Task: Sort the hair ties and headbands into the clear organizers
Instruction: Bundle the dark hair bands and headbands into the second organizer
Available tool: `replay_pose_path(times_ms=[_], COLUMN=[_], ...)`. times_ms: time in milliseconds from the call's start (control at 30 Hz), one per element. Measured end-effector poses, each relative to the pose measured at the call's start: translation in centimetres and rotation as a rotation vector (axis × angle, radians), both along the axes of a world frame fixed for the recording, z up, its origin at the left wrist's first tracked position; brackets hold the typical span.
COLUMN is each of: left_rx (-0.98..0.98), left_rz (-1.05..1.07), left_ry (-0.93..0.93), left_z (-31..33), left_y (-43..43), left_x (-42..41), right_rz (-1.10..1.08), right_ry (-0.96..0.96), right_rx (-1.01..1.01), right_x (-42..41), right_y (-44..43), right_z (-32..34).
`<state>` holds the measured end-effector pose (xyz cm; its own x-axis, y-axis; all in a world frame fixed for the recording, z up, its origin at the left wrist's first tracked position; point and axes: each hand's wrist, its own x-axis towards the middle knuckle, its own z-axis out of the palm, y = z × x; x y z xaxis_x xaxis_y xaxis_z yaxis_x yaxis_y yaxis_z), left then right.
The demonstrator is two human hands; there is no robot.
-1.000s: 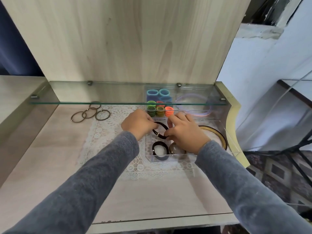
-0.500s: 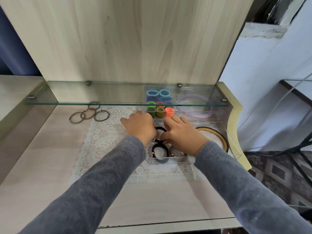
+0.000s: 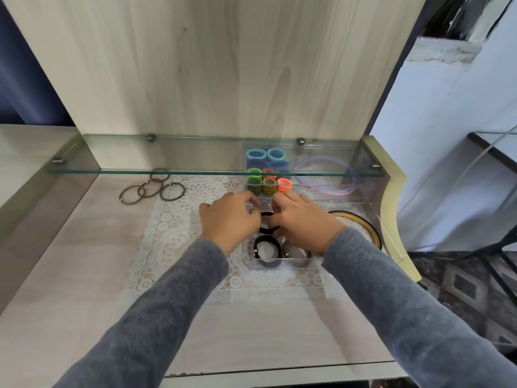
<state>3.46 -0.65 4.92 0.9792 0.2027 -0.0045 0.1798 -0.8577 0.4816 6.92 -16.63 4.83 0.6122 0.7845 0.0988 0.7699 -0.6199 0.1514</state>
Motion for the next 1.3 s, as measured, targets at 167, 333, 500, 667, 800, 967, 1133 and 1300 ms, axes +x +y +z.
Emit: replay_pose_path(times_ms=[167,333,500,667,800,967,1133,1300], left_rx=[-0.158,-0.169,-0.157,-0.184,-0.132,0.115,0.228,0.240], left_rz=[0.015,0.008,-0.017,-0.059,-0.104,-0.167,-0.182,-0.172], left_ry=[-0.025,-0.017,-0.005,-0.084,-0.122,-0.114,-0.085,-0.075], left_z=[-0.7,-0.7,-0.4,-0.6,-0.7,-0.6,-0.7,-0.7], left_y=[0.5,0.6,0.8,1.0,0.8,0.1,-0.2,-0.3], left_x=[-0.8,-1.2,-1.1,-1.1,-1.3,-1.5,-1.4,-1.2], right_rz=[-0.018,-0.022,-0.019,-0.068,-0.281,-0.561,-0.627,-0.627], right_ry=[0.069,0.076,0.115,0.363,0.473,0.574,0.591,0.606], right_rx=[-0.084,-0.107,-0.119,0.168,0.442,0.442,0.416,0.458], right_x=[0.0,-0.3,-0.3,0.7,0.7,0.8,0.7,0.6], right_y=[0.3,0.7,0.6,-0.7,-1.2,-0.8,-0.2,0.2], right_z=[0.8,1.2,1.4,1.8,2.3,1.0,0.8,0.9])
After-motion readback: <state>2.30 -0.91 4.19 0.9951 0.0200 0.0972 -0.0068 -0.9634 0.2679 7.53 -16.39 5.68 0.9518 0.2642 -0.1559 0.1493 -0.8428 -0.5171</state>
